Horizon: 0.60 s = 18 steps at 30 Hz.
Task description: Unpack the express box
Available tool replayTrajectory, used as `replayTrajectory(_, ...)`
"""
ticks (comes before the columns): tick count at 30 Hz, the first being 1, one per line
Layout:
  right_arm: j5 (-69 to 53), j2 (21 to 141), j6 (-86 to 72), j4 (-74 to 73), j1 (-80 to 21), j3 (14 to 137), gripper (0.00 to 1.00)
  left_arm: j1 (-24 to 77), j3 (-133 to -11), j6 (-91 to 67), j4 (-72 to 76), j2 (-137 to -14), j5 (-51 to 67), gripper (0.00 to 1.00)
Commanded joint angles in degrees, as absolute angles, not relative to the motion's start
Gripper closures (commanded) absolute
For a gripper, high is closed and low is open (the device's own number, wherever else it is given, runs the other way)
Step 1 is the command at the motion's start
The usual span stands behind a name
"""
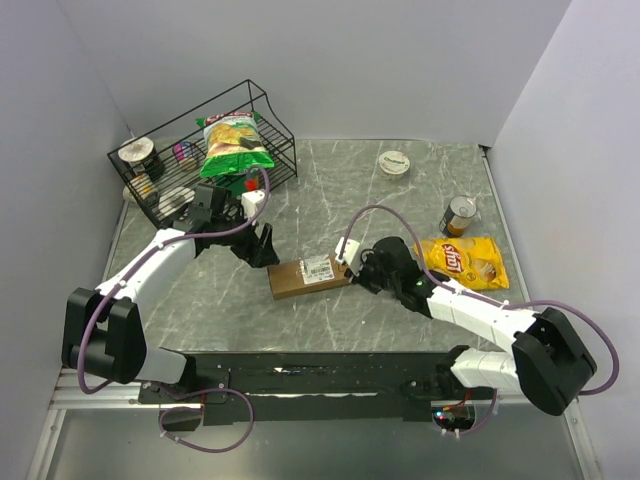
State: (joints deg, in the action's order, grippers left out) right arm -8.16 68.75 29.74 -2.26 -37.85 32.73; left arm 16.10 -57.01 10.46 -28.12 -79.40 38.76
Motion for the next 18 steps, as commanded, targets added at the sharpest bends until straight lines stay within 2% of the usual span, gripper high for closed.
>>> replayTrajectory(1, -5.9, 68.65, 32.78, -16.6, -38.23, 27.07, 0.69, 16.79, -57.3, 13.53, -29.26, -79.01, 43.67, 0.13)
replayTrajectory(7, -3.87, 65.75, 37.52, -20.3, -36.92, 26.46, 0.71, 18.81, -56.69, 16.87, -31.73, -79.19, 45.45, 0.15)
replayTrajectory(13, -1.33, 64.87, 42.89, -18.99, -37.26, 25.14, 0.73, 18.81, -58.97, 19.59, -35.59, -79.45, 43.5, 0.11)
replayTrajectory(18, 2.98, 63.63, 40.43, -19.42, -37.62, 24.43, 0.73, 20.12, -61.69, 20.48, -36.56, -80.94, 43.77, 0.09)
